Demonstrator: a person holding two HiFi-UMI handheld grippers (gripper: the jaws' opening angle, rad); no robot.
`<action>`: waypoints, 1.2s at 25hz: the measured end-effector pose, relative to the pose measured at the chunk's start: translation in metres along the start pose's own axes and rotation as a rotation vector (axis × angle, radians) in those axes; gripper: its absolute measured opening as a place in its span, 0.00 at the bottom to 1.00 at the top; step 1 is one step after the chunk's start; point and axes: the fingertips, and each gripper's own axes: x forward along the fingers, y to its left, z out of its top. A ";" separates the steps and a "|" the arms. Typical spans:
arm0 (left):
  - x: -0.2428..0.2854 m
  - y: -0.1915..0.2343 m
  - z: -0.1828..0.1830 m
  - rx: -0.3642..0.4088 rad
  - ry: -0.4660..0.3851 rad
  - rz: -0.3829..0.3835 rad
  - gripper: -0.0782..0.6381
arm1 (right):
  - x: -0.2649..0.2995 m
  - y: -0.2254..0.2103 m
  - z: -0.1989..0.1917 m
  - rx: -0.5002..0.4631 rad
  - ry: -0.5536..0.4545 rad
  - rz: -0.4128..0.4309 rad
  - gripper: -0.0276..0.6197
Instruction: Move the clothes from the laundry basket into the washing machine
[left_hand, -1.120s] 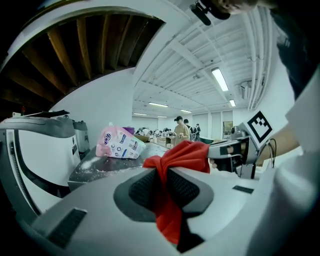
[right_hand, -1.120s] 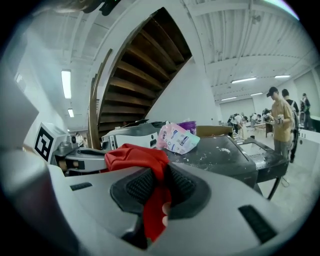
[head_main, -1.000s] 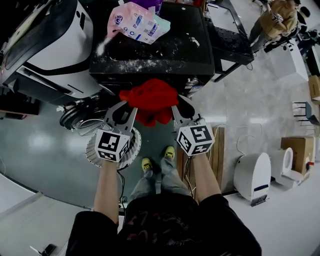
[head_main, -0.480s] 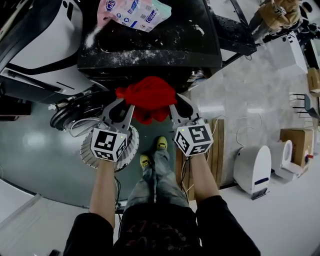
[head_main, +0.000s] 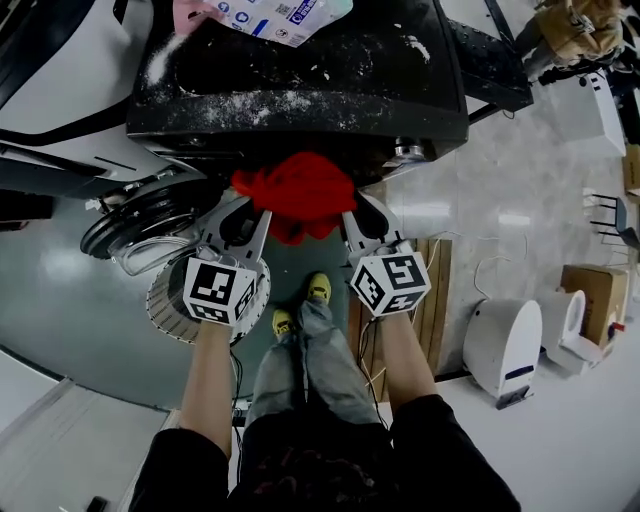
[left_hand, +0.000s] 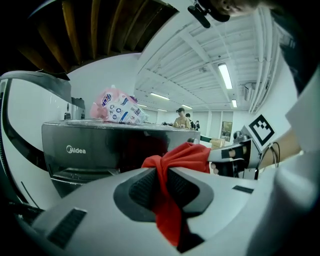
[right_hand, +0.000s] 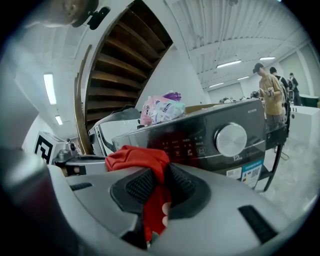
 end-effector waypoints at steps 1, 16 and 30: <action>0.004 0.002 -0.005 -0.002 -0.001 0.004 0.21 | 0.004 -0.003 -0.004 0.003 -0.001 0.002 0.14; 0.064 0.026 -0.112 -0.074 -0.040 0.038 0.21 | 0.056 -0.052 -0.103 0.027 -0.010 0.014 0.14; 0.136 0.085 -0.182 -0.091 -0.181 0.101 0.21 | 0.140 -0.095 -0.168 0.027 -0.112 -0.007 0.14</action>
